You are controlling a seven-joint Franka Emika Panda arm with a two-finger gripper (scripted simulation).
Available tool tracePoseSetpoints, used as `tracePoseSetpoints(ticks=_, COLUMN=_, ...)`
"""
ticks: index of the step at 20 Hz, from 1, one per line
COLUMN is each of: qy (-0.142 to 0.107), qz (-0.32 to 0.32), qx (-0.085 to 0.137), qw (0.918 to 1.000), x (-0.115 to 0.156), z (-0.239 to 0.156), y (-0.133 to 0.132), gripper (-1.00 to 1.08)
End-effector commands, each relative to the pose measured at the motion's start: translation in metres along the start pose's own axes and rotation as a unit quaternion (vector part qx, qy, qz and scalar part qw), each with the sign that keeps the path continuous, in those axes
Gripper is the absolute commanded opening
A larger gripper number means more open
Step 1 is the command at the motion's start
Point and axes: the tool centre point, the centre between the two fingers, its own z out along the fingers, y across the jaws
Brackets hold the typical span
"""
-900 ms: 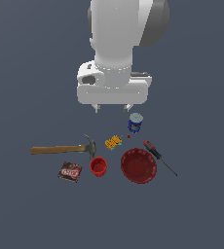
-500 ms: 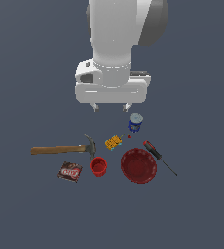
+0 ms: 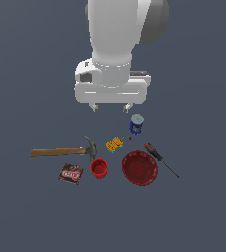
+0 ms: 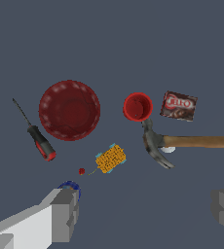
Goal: Pick up a designated object from a clutter of objects.
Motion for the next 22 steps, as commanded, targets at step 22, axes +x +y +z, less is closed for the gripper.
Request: tracePoseSetpoints(ticks=22, qy=-0.003, qz=-0.233, qx=0.011, qw=0.9725, x=-0.081, z=0.125, y=-0.104, gripper=1.00)
